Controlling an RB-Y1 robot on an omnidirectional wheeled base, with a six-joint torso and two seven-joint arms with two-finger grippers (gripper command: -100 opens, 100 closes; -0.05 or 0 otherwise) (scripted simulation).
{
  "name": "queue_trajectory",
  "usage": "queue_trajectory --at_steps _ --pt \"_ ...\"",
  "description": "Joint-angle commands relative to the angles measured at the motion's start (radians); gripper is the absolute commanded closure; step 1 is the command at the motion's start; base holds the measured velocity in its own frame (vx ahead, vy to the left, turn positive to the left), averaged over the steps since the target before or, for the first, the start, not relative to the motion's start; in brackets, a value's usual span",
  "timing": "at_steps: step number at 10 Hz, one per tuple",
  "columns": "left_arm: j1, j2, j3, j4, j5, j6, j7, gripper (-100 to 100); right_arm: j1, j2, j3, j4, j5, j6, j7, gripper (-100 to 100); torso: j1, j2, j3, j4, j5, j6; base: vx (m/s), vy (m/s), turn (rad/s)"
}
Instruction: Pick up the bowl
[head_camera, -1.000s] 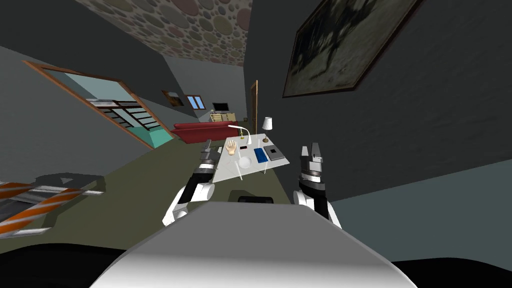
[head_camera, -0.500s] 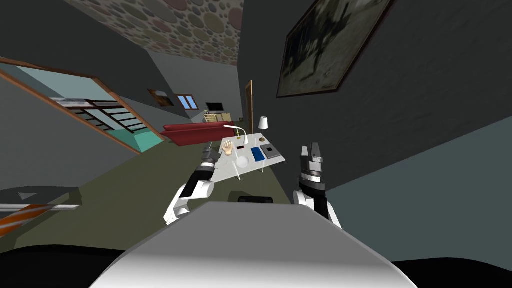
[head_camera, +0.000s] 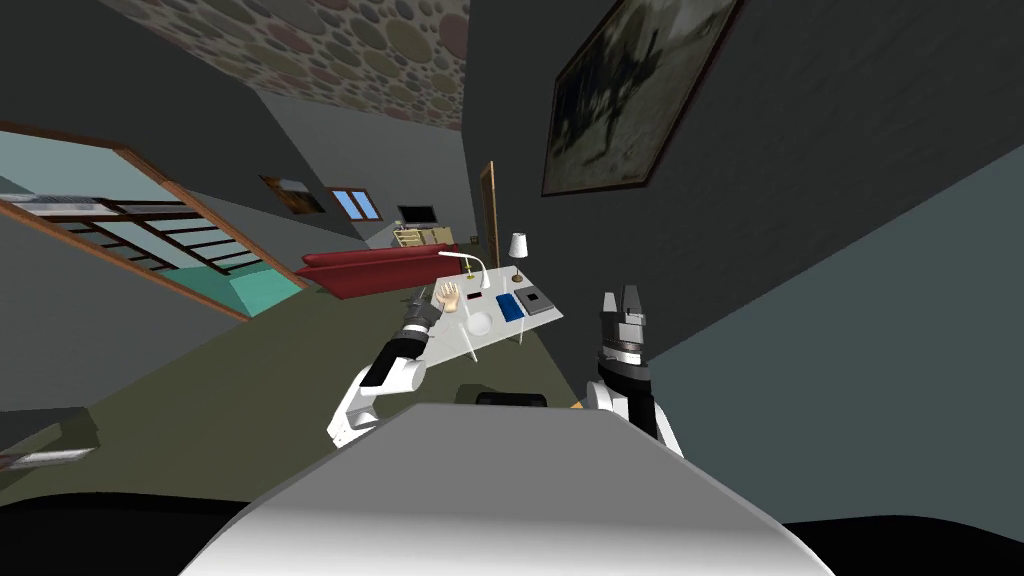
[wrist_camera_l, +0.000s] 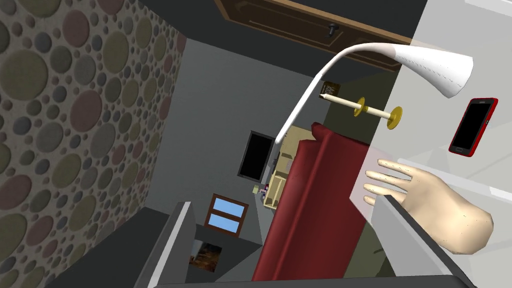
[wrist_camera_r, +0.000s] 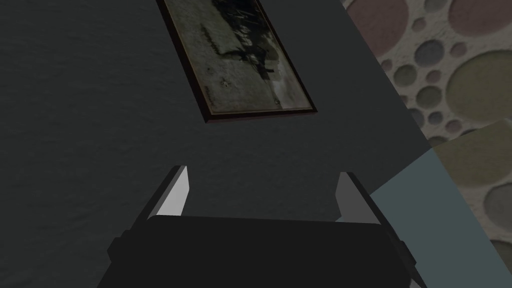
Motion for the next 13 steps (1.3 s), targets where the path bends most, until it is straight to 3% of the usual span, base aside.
queue_trajectory --at_steps 1,8,10,13 --pt "-0.006 -0.003 0.001 -0.001 -0.001 0.034 0.003 -100 0.0 0.0 0.0 0.0 0.0 0.0 0.0 0 0.0 0.0 0.0 0.0 0.0 0.0 -0.009 0.002 0.008" --pt "-0.046 -0.005 0.063 0.054 0.033 0.244 0.107 -100 0.0 0.0 0.0 0.0 0.0 0.0 0.0 0 0.0 -0.001 -0.001 0.0 0.0 0.0 -0.014 -0.001 -0.165" --pt "-0.046 -0.005 0.063 0.054 0.033 0.278 0.107 -100 0.0 0.0 0.0 0.0 0.0 0.0 0.0 0 0.0 -0.002 -0.001 0.0 0.0 0.0 -0.002 0.003 -0.038" --pt "-0.062 -0.008 0.095 0.083 0.05 0.368 0.161 -100 0.0 0.0 0.0 0.0 0.0 0.0 0.0 0 0.0 -0.002 -0.001 0.0 0.0 0.0 0.004 0.0 -0.186"
